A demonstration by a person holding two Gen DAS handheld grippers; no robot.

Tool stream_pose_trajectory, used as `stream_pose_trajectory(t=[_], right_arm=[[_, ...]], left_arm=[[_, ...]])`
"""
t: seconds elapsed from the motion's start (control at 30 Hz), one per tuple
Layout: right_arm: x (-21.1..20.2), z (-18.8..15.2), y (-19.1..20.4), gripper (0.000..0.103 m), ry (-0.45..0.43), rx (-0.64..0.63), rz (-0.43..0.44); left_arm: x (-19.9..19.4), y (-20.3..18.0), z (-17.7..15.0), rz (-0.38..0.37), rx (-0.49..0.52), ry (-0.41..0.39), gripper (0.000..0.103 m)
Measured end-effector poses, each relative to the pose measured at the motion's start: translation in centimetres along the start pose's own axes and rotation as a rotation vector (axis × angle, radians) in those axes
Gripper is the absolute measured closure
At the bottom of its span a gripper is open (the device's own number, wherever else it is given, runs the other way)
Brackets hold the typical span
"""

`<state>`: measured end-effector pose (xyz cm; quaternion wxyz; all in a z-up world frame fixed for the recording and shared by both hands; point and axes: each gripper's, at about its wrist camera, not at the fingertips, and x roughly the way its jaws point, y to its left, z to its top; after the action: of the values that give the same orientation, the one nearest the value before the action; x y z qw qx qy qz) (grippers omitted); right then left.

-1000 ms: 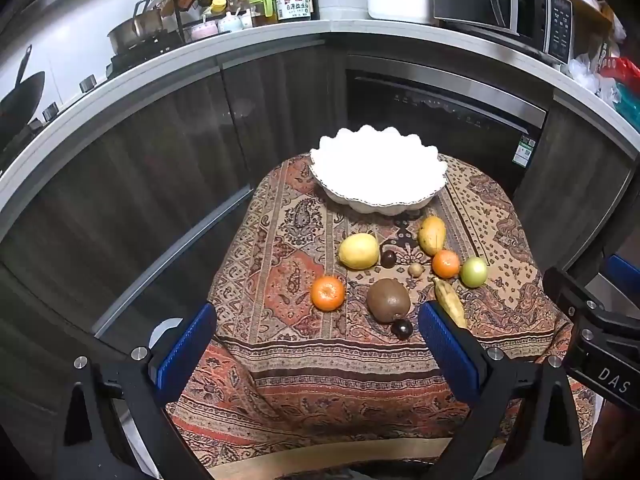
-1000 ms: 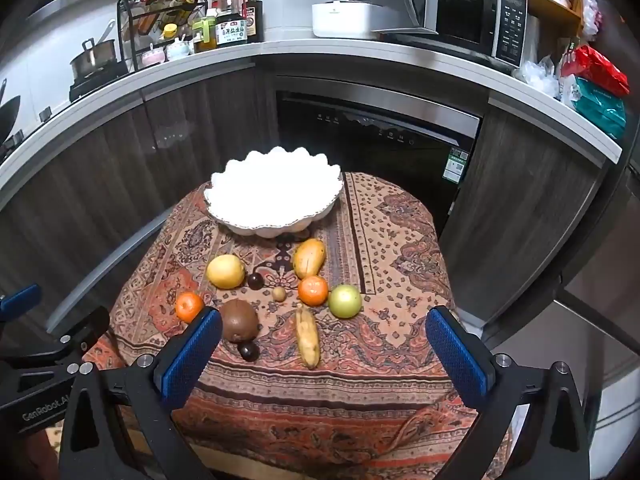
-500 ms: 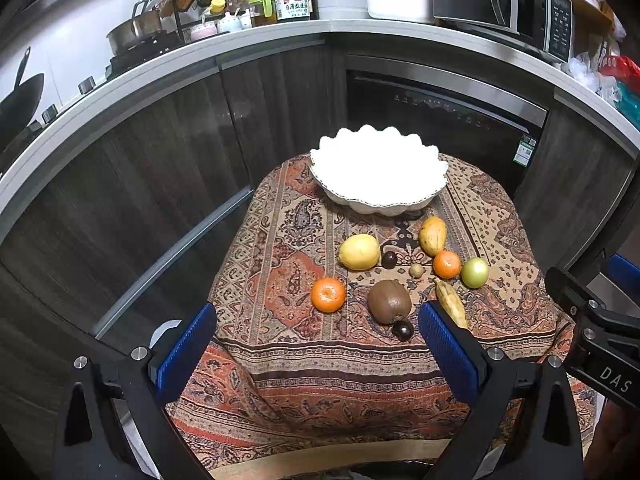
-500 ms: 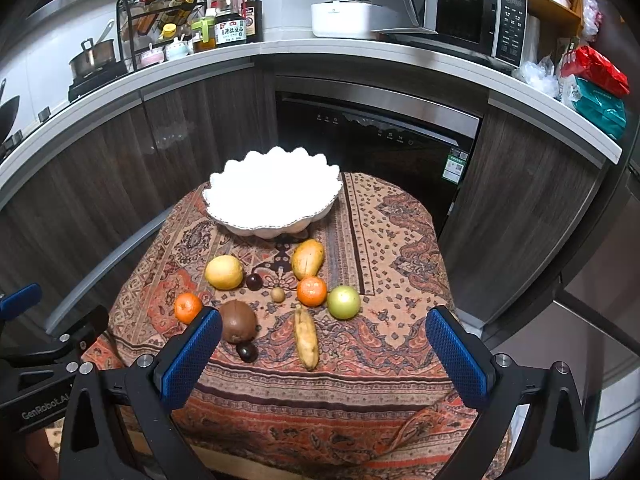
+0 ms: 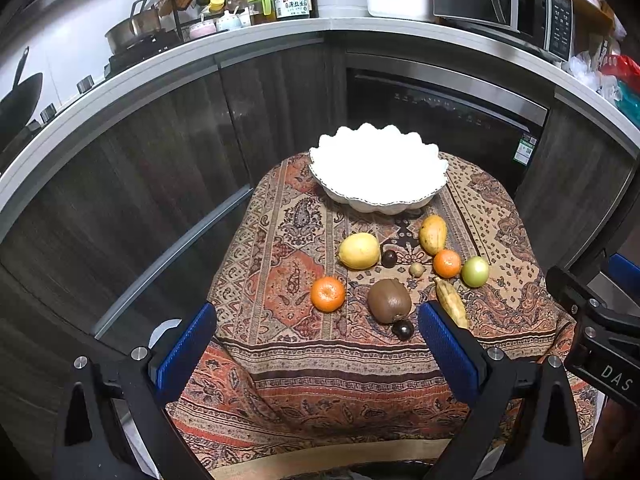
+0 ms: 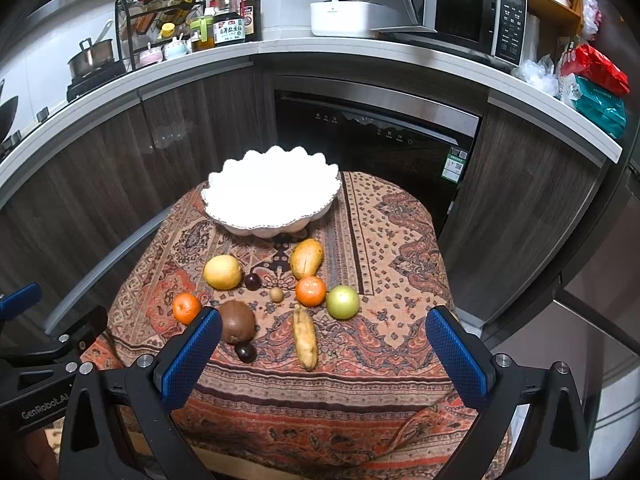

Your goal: Organize fruits

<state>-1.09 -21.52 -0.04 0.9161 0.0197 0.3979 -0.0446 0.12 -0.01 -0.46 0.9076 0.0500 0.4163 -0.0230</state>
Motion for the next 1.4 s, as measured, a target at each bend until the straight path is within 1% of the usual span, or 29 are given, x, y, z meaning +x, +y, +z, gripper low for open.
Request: stream_pose_trajectory(t=[0.4,1.4], right_arm=[[-0.02,0.01,-0.01,0.0,0.003,0.002,0.002],[0.47,-0.21,-0.02,0.0,0.011,0.007,-0.001]], left_arm=[[0.72,-0.12,-0.38,-0.004,-0.003,0.007,0.001],[0.8,-0.41,-0.72,-0.005,-0.004,0.019,0.0]])
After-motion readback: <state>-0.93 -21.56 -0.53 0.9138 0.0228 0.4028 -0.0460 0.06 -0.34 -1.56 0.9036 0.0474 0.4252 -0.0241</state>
